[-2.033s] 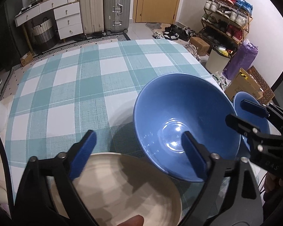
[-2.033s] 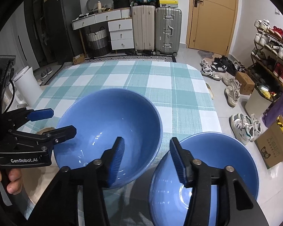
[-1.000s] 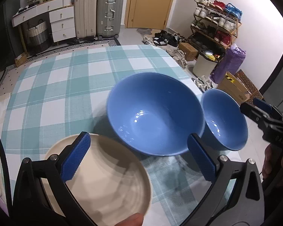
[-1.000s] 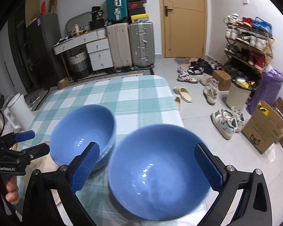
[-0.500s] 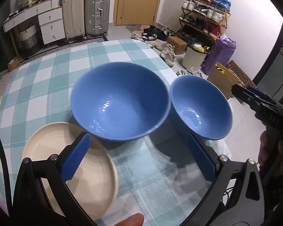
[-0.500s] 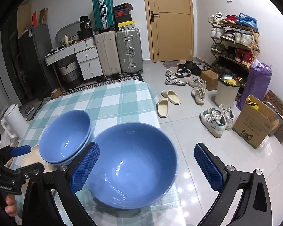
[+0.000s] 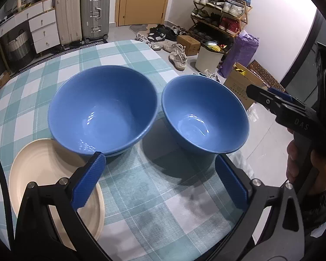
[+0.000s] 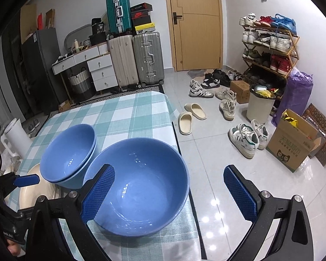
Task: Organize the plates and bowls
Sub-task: 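Pull both tools back and move them toward the two blue bowls, then close both tools on the rim of one blue bowl, then lift the gripped blue bowl with both tools over the other blue bowl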
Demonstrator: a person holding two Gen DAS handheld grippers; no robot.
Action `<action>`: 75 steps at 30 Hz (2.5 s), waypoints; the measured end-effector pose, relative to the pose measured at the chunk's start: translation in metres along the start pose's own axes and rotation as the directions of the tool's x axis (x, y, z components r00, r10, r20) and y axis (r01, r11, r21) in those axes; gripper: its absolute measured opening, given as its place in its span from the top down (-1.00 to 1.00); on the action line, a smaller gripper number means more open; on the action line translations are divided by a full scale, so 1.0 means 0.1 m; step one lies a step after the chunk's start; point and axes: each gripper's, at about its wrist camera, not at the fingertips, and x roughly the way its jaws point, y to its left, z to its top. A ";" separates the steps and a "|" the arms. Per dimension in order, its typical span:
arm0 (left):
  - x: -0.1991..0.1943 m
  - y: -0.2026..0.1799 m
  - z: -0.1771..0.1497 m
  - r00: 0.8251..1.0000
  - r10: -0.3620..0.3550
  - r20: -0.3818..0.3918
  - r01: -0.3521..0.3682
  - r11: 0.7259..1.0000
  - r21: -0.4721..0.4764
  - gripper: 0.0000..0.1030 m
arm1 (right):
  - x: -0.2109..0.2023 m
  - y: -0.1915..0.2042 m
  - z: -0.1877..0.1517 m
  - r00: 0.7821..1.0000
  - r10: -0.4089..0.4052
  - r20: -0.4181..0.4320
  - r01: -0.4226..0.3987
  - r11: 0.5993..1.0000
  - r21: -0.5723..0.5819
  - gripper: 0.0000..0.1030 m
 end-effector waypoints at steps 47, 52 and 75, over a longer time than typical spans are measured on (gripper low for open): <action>0.83 -0.31 0.16 0.995 -0.074 -0.065 0.067 0.993 -0.099 -0.07 | 0.56 -0.31 -0.31 0.992 0.082 -0.094 -0.070 0.990 0.121 0.18; 0.85 -0.32 0.17 0.996 -0.068 -0.065 0.063 0.995 -0.082 0.18 | 0.56 -0.30 -0.31 0.991 0.093 -0.091 -0.082 0.989 0.123 0.30; 0.80 -0.31 0.18 0.998 -0.033 -0.045 0.030 0.998 -0.052 0.49 | 0.53 -0.25 -0.32 0.994 0.065 -0.083 -0.058 0.995 0.078 0.62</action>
